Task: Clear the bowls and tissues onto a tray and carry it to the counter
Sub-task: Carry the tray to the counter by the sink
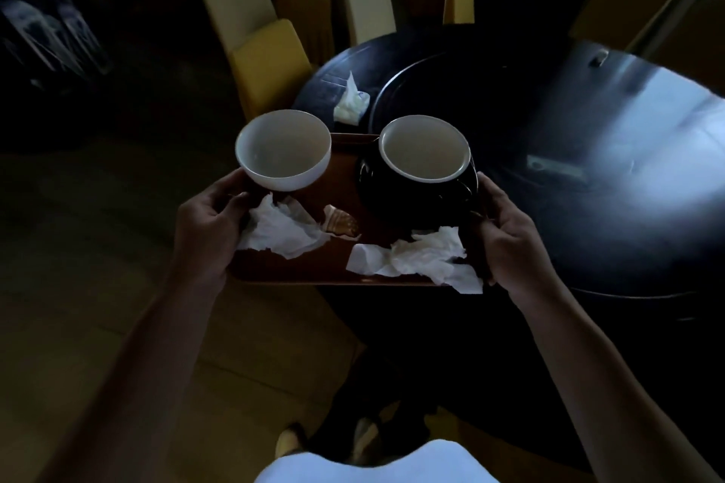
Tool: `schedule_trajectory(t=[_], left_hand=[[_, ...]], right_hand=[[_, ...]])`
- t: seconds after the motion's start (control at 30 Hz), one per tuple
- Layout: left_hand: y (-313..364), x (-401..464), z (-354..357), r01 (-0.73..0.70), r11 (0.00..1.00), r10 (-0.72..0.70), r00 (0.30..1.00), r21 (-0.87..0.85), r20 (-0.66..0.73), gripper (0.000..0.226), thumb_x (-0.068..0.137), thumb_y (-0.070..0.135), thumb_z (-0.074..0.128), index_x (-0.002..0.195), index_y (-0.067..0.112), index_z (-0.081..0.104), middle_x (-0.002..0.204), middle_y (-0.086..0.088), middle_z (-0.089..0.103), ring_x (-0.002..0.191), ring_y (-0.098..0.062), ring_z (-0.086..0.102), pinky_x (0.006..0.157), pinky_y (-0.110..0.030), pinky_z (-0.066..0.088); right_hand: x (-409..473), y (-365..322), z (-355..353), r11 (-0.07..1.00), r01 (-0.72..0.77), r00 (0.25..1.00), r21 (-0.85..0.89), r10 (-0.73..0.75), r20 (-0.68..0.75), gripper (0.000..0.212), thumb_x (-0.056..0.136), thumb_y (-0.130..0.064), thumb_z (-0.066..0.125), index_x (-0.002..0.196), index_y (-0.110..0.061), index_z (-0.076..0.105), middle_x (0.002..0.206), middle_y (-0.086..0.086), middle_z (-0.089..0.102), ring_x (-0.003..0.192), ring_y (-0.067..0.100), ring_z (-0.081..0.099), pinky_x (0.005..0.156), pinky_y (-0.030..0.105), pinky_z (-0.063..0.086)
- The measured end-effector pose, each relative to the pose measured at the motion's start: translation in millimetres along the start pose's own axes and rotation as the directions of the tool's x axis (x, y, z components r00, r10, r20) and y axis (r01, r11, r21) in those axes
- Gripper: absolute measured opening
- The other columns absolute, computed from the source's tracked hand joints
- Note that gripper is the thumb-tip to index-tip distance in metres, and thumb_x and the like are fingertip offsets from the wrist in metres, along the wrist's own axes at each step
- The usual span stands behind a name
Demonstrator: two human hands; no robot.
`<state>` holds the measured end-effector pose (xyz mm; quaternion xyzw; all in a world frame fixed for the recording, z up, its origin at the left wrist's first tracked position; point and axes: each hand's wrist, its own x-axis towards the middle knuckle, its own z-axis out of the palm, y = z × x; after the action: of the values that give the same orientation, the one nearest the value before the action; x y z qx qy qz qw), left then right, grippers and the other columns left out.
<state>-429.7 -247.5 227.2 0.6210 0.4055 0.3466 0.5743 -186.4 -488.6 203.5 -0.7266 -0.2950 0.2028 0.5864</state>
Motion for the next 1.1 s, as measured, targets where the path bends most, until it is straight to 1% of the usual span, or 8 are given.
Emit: schedule_trajectory(t=[0.17,0.27,0.33,0.5,0.6,0.7,0.97,1.1], left_hand=[[10,-18,-27,0.013,0.997,-0.016,0.999,-0.076,-0.044,0.024,0.098,0.022,0.061,0.114,0.037,0.069,0.116,0.006,0.073,0.11,-0.012,0.07,0.08,-0.027,0.056],[15,-25,-48,0.012,0.995,-0.018,0.998,-0.098,-0.062,0.024,0.097,0.024,0.063,0.117,0.035,0.07,0.118,0.005,0.073,0.113,-0.014,0.069,0.087,-0.035,0.056],[19,-28,-62,0.006,0.995,-0.013,0.997,-0.1,-0.073,0.025,0.098,0.025,0.061,0.12,0.034,0.069,0.117,0.007,0.073,0.111,-0.012,0.068,0.082,-0.031,0.055],[23,-44,-109,-0.001,0.993,-0.008,0.997,-0.115,-0.082,0.025,0.1,0.027,0.059,0.121,0.033,0.07,0.117,0.007,0.073,0.113,-0.012,0.068,0.081,-0.031,0.054],[21,-58,-145,0.0,0.993,-0.012,0.995,-0.119,-0.097,0.027,0.098,0.035,0.061,0.123,0.035,0.069,0.118,0.009,0.073,0.113,-0.013,0.067,0.083,-0.032,0.054],[18,-73,-178,-0.012,0.993,-0.005,0.99,-0.121,-0.138,0.026,0.1,0.032,0.058,0.124,0.033,0.07,0.116,0.01,0.074,0.111,-0.01,0.068,0.085,-0.032,0.055],[9,-106,-273,-0.056,0.995,0.034,0.967,-0.081,-0.252,0.021,0.101,0.022,0.058,0.104,0.038,0.072,0.086,0.026,0.076,0.085,0.007,0.071,0.06,-0.01,0.051],[2,-120,-315,-0.07,0.995,0.041,0.941,-0.076,-0.337,0.024,0.101,0.021,0.057,0.102,0.04,0.072,0.088,0.024,0.077,0.086,0.004,0.072,0.06,-0.01,0.052]], right_hand=[[-5,-23,10,1.0,-0.003,0.999,-0.03,0.004,0.048,0.059,0.101,-0.007,0.053,0.15,-0.035,0.041,0.089,-0.018,0.061,0.058,-0.01,0.058,0.051,0.004,0.042],[-15,-42,26,1.0,0.002,0.998,-0.024,-0.001,0.056,0.058,0.101,-0.004,0.052,0.151,-0.031,0.042,0.096,-0.008,0.065,0.056,-0.01,0.059,0.048,0.004,0.042],[-23,-55,38,1.0,0.011,0.998,-0.019,-0.01,0.063,0.057,0.1,-0.002,0.052,0.15,-0.029,0.044,0.106,-0.001,0.069,0.058,-0.009,0.062,0.048,0.004,0.042],[-49,-82,74,0.999,0.046,0.995,0.007,-0.047,0.089,0.055,0.099,0.0,0.053,0.146,-0.029,0.05,0.109,-0.001,0.076,0.075,0.0,0.068,0.057,0.013,0.05],[-70,-92,101,0.998,0.058,0.994,0.013,-0.059,0.092,0.054,0.098,0.002,0.051,0.143,-0.029,0.052,0.09,-0.006,0.074,0.061,-0.003,0.065,0.05,0.01,0.046],[-87,-99,127,0.998,0.064,0.99,0.021,-0.066,0.125,0.054,0.099,0.001,0.051,0.144,-0.028,0.051,0.094,-0.001,0.068,0.053,-0.006,0.062,0.046,0.007,0.043],[-121,-118,208,0.993,0.098,0.962,0.073,-0.113,0.247,0.052,0.1,0.002,0.05,0.143,-0.028,0.053,0.115,-0.001,0.074,0.087,0.003,0.072,0.063,0.01,0.051],[-124,-131,252,0.976,0.126,0.921,0.18,-0.183,0.344,0.054,0.097,0.008,0.049,0.14,-0.025,0.056,0.129,-0.001,0.069,0.121,0.017,0.065,0.097,0.035,0.053]])
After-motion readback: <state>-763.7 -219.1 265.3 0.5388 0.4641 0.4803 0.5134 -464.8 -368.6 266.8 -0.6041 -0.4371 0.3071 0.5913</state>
